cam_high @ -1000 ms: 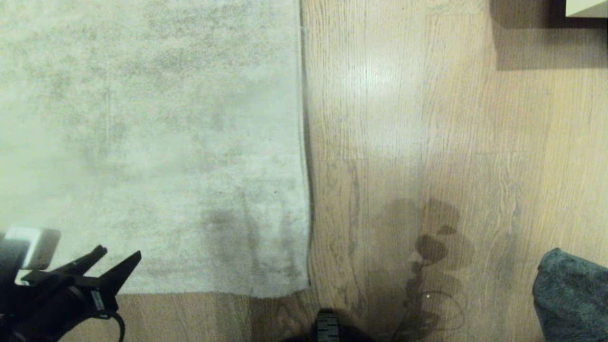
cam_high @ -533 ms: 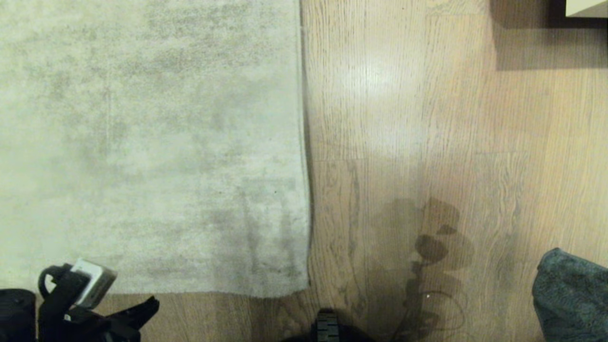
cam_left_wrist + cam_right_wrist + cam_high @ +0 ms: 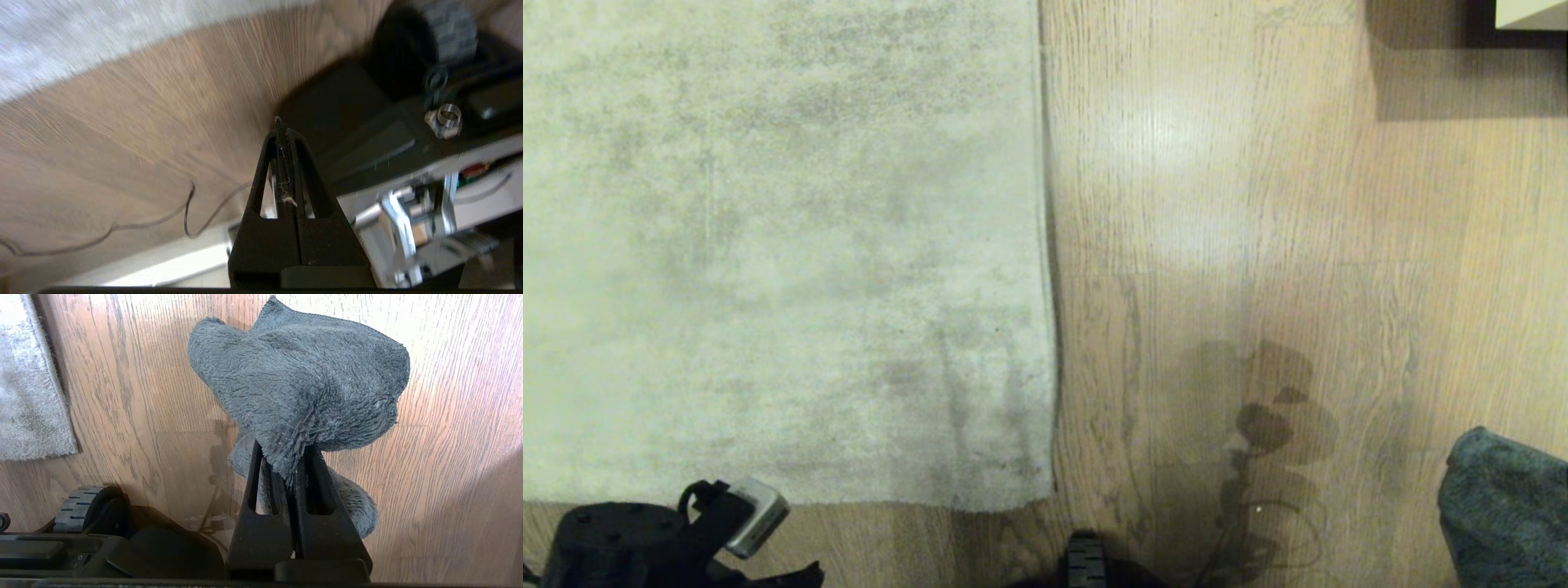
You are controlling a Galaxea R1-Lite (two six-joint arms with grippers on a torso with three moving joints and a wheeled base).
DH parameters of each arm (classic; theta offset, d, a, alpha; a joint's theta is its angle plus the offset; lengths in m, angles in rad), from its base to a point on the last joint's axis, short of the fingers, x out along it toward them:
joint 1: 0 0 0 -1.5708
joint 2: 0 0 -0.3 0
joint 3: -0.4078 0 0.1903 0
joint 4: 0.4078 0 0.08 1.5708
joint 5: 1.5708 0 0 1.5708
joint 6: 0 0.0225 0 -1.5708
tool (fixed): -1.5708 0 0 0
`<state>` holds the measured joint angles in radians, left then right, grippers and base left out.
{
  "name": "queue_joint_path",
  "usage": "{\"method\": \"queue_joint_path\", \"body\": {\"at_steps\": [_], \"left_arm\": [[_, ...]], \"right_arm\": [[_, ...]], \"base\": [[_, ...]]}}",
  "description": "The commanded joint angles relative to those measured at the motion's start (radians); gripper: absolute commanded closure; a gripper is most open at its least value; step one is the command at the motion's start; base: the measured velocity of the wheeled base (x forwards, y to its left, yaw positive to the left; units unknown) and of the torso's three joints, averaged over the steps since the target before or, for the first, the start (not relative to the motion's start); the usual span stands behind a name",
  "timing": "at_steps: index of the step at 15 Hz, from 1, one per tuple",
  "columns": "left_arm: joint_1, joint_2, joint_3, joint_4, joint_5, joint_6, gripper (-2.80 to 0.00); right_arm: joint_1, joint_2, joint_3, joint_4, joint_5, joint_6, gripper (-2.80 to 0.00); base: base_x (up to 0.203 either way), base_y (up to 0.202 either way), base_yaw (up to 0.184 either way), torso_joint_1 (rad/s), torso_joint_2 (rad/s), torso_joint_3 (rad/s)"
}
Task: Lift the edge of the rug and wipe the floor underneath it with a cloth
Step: Lay down the carpet
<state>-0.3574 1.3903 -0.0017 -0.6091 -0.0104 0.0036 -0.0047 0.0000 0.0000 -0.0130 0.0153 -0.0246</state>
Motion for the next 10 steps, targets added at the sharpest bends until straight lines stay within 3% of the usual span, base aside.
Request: {"method": "queue_joint_path", "body": {"at_steps": [1,7,10], "left_arm": [[-0.009,0.056,0.002,0.0,0.0,0.0,0.0],[-0.029,0.153,-0.001,-0.049,0.007,0.003,0.0],[-0.029,0.262,-0.007,-0.179,0.01,0.019,0.0]], "right_arm": [[0.0,0.002,0.0,-0.001,0.0,-0.001,0.0],[0.0,0.002,0.0,-0.001,0.0,-0.002,0.0],[0.0,0.002,0.0,-0.001,0.0,-0.002,0.0]], "base": [[0.0,0.0,0.0,0.0,0.0,0.0],[0.0,0.0,0.0,0.0,0.0,0.0],[0.0,0.0,0.0,0.0,0.0,0.0]]}}
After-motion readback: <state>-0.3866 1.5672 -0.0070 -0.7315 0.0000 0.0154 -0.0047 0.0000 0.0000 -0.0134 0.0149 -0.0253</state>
